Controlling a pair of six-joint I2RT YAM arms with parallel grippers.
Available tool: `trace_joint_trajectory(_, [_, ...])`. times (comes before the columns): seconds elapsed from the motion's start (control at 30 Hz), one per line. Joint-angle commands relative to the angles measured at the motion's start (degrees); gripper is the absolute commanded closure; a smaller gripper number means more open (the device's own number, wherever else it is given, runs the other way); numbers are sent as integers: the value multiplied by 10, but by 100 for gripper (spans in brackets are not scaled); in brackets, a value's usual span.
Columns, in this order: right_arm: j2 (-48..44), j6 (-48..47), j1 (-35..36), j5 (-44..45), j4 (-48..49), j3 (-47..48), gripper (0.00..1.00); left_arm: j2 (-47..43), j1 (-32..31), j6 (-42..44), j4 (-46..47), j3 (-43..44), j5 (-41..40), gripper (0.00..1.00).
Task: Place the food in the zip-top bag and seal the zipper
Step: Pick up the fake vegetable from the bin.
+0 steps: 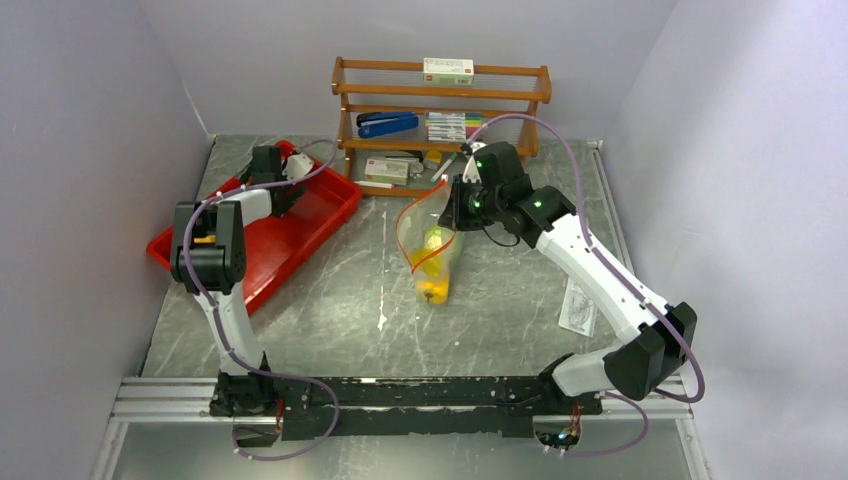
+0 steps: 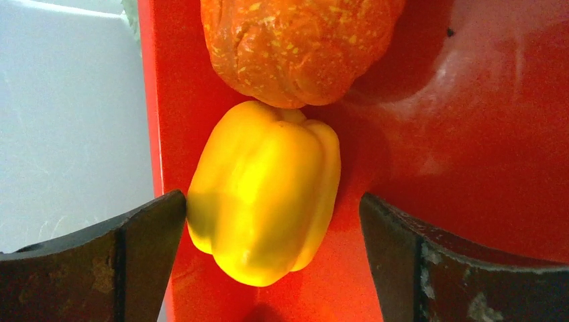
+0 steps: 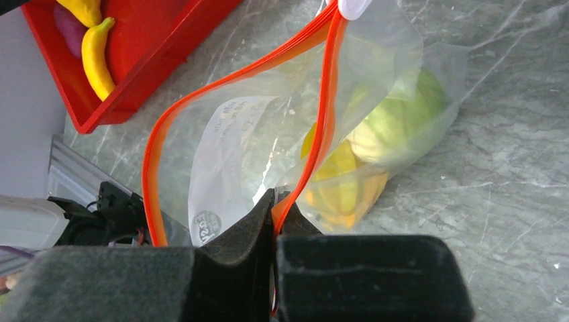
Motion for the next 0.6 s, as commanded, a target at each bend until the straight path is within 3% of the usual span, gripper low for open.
trace_joint_trajectory(0.0, [-8,-11,-2,11,0,20,100,22,3,13,37,-13,-11,2])
trace_joint_trajectory(0.27, [-18,-8,-2,10,8,7,100,23,1,20,45,-11,-33,14])
trace_joint_trajectory(0.4, [-24,-8,-3,7,16,-5,100,16,-1,19,49,-9,-53,32])
trace_joint_trajectory(0.57, [-23,-12,-3,7,14,-5,100,0,-5,8,48,-12,-66,37])
